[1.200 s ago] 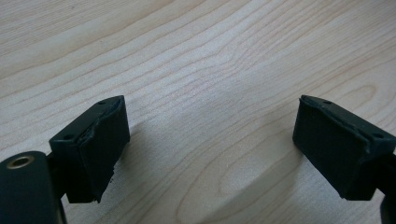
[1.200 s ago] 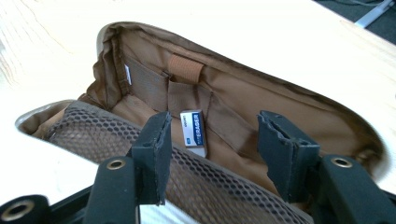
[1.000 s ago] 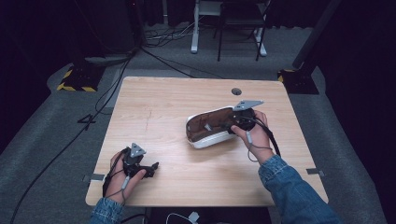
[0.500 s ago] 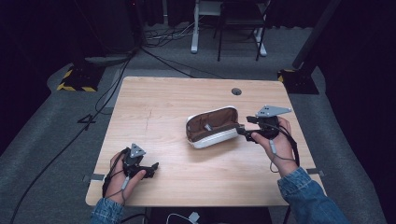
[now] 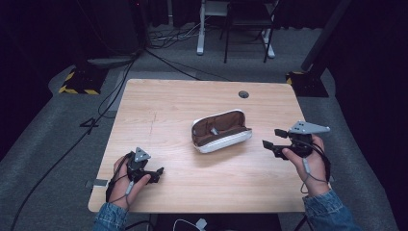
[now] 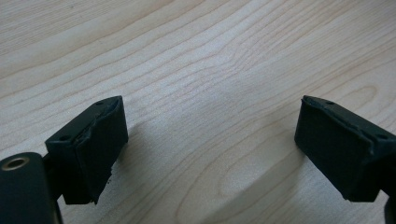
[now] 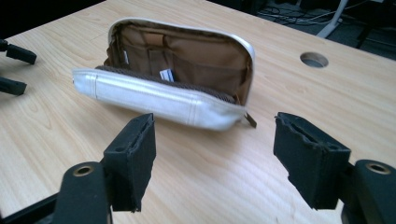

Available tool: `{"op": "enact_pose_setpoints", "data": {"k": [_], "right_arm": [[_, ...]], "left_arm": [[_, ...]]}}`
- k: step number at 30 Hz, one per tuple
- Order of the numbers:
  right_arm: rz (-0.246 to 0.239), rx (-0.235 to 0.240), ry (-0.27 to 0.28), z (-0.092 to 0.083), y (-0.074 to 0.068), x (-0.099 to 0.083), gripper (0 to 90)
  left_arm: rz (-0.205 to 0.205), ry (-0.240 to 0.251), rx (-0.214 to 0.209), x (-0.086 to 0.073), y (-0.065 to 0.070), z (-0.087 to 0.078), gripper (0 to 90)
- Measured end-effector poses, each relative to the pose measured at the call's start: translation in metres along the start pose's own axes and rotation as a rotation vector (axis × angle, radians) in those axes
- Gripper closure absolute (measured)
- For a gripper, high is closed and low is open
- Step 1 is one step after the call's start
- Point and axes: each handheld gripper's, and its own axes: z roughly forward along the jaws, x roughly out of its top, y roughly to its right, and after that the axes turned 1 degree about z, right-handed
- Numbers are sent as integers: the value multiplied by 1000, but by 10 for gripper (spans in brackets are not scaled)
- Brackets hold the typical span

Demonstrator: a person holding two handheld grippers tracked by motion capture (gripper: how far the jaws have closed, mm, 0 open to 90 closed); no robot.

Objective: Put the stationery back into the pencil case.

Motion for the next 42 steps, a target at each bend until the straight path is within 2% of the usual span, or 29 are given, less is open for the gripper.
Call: {"op": "enact_pose_setpoints", "data": {"k": [6, 8, 16, 26, 33, 42], "right_arm": [[51, -22, 22, -17, 9, -27, 306], [50, -28, -4, -21, 12, -33, 304], [90, -60, -38, -28, 23, -58, 291], [104, -113, -91, -28, 35, -82, 270], [134, -136, -120, -25, 46, -100, 262], [141, -150, -173, -17, 51, -121, 240]], "left_arm": [[1, 0, 1, 0, 0, 0, 100], [2, -3, 1, 0, 0, 0, 99], [-2, -3, 0, 1, 0, 0, 96], [1, -3, -1, 1, 0, 1, 93], [2, -3, -1, 1, 0, 1, 92], [4, -2, -1, 1, -1, 1, 93]]}}
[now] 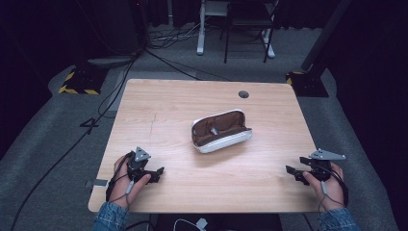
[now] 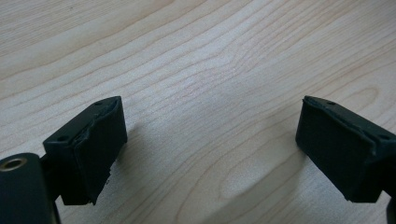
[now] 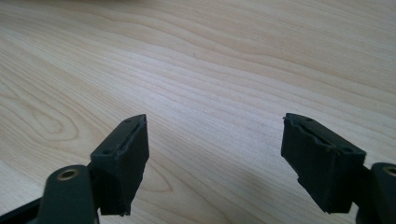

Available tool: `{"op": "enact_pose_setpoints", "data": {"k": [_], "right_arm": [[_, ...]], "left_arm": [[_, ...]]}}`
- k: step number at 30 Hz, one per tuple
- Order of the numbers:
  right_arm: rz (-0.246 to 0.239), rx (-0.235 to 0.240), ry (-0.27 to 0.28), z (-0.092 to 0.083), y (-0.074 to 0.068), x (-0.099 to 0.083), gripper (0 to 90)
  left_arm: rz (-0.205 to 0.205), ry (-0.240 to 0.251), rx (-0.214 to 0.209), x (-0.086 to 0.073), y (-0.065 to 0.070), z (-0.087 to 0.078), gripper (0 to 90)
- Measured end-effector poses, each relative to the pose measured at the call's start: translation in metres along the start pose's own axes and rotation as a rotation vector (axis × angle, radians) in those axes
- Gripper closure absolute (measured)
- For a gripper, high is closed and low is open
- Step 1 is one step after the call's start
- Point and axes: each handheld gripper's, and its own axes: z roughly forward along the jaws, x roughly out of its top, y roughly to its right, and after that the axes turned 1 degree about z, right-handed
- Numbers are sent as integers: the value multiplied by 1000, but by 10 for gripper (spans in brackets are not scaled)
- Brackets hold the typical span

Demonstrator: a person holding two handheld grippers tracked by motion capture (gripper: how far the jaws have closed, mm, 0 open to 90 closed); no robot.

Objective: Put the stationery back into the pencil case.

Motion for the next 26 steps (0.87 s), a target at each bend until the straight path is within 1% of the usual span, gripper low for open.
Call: {"op": "enact_pose_setpoints", "data": {"k": [5, 9, 12, 15, 16, 17, 18, 26], "right_arm": [[-13, -12, -8, 7, 0, -5, 232], [-20, -8, -5, 12, -1, -8, 221], [-16, -4, -5, 15, -1, -10, 191], [-17, -1, -7, 18, 0, -12, 183], [-21, -2, -5, 20, 0, -14, 156], [-35, -9, 3, 22, 0, -15, 149], [-43, -9, 0, 22, -1, -15, 146], [-39, -19, -5, 24, -2, -14, 117]], "left_arm": [[0, 0, 0, 0, 0, 0, 92], [2, -2, 1, 0, 0, 0, 90], [3, -2, 1, 0, 0, 0, 90], [3, -2, -1, 0, 0, 0, 90], [6, -3, 0, 0, 0, 0, 89], [6, -3, -1, 0, 0, 0, 88], [6, -4, -1, 0, 0, 0, 87], [6, -4, 1, 1, 0, 0, 86]]}}
